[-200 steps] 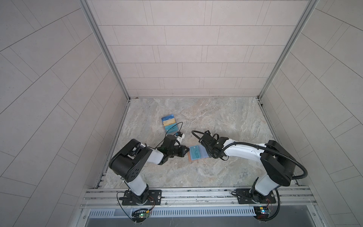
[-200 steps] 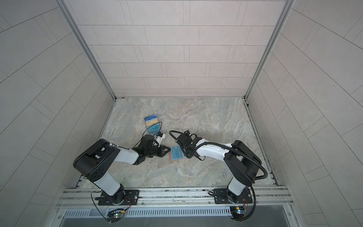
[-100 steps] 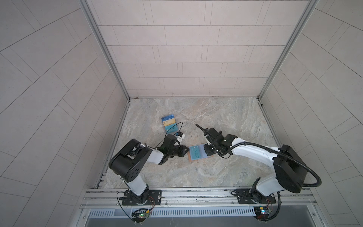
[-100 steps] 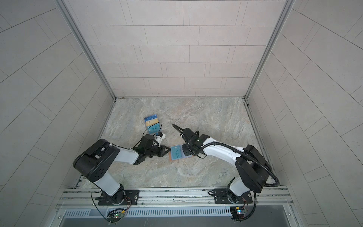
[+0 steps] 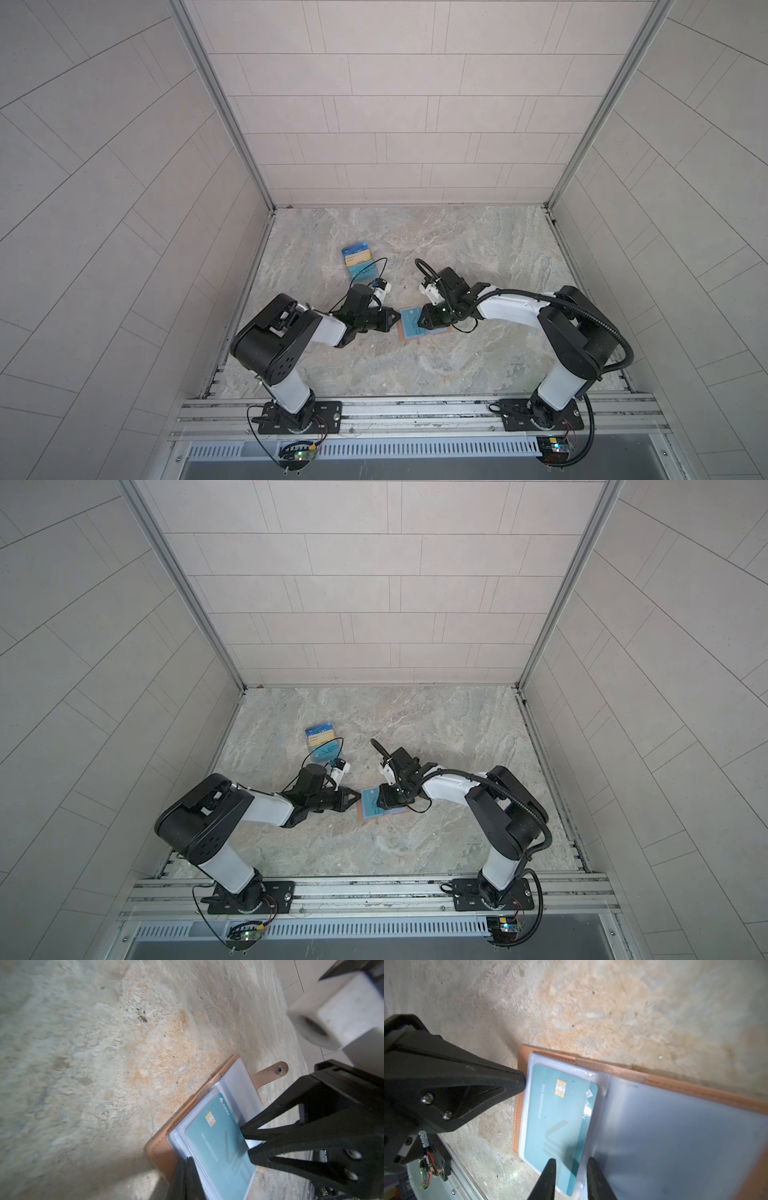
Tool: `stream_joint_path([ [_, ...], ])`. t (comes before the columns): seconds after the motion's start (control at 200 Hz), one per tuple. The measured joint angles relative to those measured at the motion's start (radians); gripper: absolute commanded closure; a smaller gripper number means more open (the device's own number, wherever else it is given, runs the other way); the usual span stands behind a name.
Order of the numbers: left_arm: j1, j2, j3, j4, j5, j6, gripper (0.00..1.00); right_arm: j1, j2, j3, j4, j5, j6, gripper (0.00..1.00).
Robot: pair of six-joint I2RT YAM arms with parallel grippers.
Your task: Take the credit cards out of the card holder
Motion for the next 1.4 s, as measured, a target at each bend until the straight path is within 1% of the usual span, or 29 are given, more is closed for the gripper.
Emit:
stream_joint_path([
  [0.165,0.001,0.000,0.004,-0.008,0.004,0.010,1.00,-0.020,0.007,-0.014,0.040,-0.048,0.027,0.71],
  [0.441,0.003,0.000,0.008,-0.015,0.008,0.018,1.00,-0.074,0.014,-0.077,0.169,-0.174,0.101,0.73],
  [0.676,0.004,0.000,0.008,-0.016,0.010,0.022,1.00,-0.090,0.037,-0.098,0.259,-0.253,0.151,0.74],
  [1.147,0.004,0.000,0.008,-0.016,0.011,0.024,1.00,-0.103,0.069,-0.119,0.393,-0.333,0.225,0.74],
  [1.402,0.004,0.000,0.008,-0.016,0.012,0.024,1.00,-0.069,0.130,-0.076,0.408,-0.349,0.234,0.75],
])
